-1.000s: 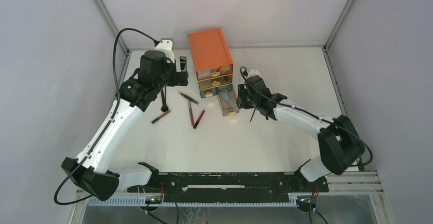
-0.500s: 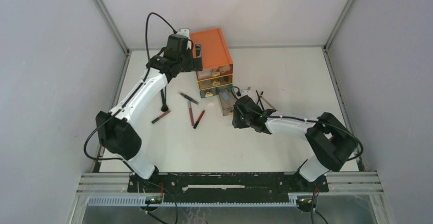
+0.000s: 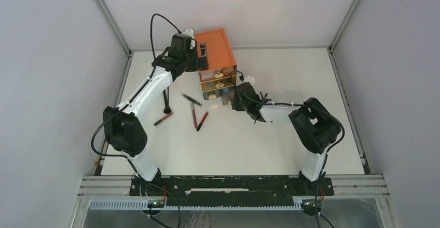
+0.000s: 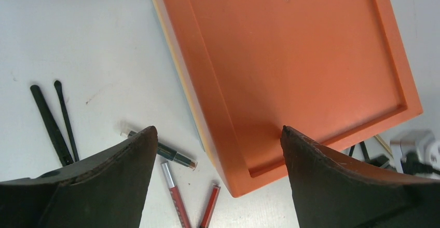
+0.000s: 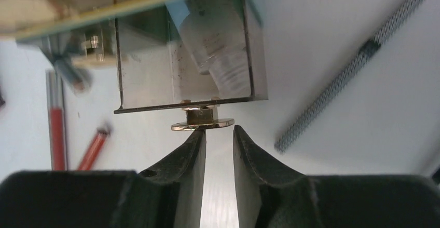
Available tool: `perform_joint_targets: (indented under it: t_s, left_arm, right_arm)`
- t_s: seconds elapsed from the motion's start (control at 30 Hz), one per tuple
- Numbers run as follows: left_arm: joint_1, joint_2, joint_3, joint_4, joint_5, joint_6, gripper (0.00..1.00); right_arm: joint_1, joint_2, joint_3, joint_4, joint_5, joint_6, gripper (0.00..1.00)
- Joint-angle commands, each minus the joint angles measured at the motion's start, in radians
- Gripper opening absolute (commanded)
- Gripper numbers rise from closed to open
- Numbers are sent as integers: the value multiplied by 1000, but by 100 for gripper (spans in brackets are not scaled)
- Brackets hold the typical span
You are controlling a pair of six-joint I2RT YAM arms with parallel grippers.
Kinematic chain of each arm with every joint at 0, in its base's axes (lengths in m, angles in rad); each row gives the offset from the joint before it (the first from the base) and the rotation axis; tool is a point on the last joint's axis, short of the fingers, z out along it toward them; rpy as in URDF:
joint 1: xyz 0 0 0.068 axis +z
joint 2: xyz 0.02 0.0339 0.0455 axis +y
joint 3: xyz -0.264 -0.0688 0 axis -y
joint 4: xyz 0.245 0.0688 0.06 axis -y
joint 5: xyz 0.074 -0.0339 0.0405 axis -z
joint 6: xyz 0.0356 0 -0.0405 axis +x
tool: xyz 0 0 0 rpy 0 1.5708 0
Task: Organize the makeup
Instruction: Close the drawer in the storage box.
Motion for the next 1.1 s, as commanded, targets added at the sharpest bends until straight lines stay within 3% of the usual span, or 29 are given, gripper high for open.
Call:
perform_joint_targets:
  t_s: [0.0,0.17,0.33,0.63,0.77,0.93,1.07]
  left_arm:
    - [4,16,34,-26,44,4,92]
    - [4,14,43,-29,61,2,92]
    - [5,-3,69,-35,82,-8,92]
    - [3,-181,32,-29,75,-4,92]
    - [3,-275,-53,-22,40,4,92]
    - [1,-355,-178,-22,2,-7,92]
    - [-43,-431,-397,74,-92,-64,88]
  right_arm:
    - [-43,71,85,176,30,25,33]
    - [-77,123,102,276,43,76,33]
    - [-111,192,131,320,-44,182,36]
    - [-116,166,131,344,-73,216,39]
    - [-116,119,107,318,-97,216,41]
    - [-105,-16,-32,329,-121,217,52]
    - [-130,-196,-162,268,-114,202,56]
